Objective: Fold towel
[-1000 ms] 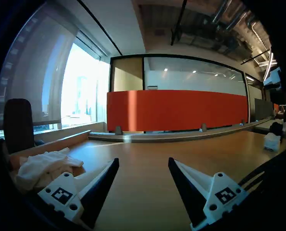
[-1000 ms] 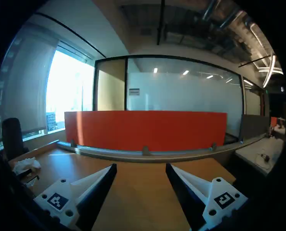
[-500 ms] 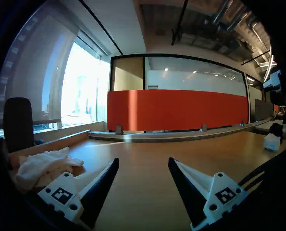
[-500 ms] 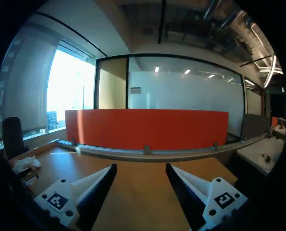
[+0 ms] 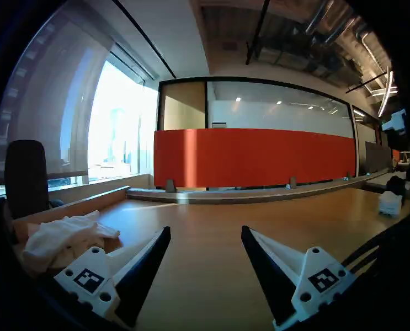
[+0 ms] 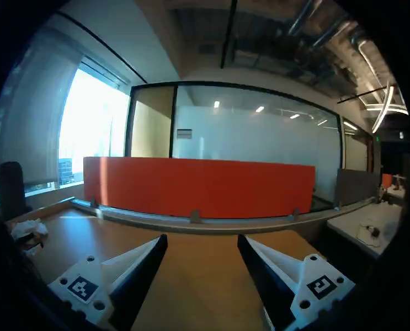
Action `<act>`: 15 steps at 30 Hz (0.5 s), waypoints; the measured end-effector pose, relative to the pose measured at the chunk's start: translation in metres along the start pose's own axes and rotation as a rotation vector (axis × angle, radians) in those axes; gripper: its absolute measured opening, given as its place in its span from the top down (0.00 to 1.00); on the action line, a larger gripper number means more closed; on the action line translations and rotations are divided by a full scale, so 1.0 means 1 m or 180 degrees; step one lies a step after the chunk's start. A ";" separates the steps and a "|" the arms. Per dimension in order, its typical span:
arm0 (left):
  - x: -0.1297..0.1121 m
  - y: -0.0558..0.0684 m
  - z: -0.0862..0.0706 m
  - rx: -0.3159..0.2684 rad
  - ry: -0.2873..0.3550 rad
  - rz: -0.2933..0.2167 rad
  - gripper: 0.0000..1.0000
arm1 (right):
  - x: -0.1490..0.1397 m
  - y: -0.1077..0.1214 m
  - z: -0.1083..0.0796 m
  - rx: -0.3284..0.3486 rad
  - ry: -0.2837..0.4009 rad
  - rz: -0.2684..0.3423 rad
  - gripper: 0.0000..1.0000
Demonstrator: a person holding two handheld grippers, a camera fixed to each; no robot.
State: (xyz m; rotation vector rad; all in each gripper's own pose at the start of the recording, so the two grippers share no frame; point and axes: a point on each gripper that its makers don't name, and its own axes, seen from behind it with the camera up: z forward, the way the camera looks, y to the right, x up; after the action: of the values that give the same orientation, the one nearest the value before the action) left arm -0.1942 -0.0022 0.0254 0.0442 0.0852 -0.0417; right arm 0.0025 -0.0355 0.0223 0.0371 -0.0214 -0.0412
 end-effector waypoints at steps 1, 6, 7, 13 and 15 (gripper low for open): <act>-0.001 0.000 0.000 0.0000 0.0001 -0.0001 0.05 | -0.003 0.002 0.000 -0.0015 0.0011 -0.0006 0.02; -0.003 0.001 0.001 0.0000 0.0005 -0.0006 0.05 | -0.019 0.012 -0.002 -0.0077 0.0049 -0.0034 0.02; -0.004 0.001 0.001 0.0000 0.0005 -0.0006 0.05 | -0.023 0.013 -0.002 -0.0082 0.0051 -0.0037 0.02; -0.006 0.001 0.002 0.0001 0.0006 -0.0004 0.05 | -0.056 0.018 0.001 -0.0088 0.0050 -0.0021 0.02; -0.006 0.001 0.002 0.0001 0.0007 -0.0003 0.05 | -0.070 0.021 0.003 -0.0084 0.0029 -0.0006 0.02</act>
State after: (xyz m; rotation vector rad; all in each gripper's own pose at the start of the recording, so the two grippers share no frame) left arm -0.2001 -0.0008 0.0279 0.0446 0.0873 -0.0427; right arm -0.0665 -0.0112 0.0243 0.0109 -0.0117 -0.0432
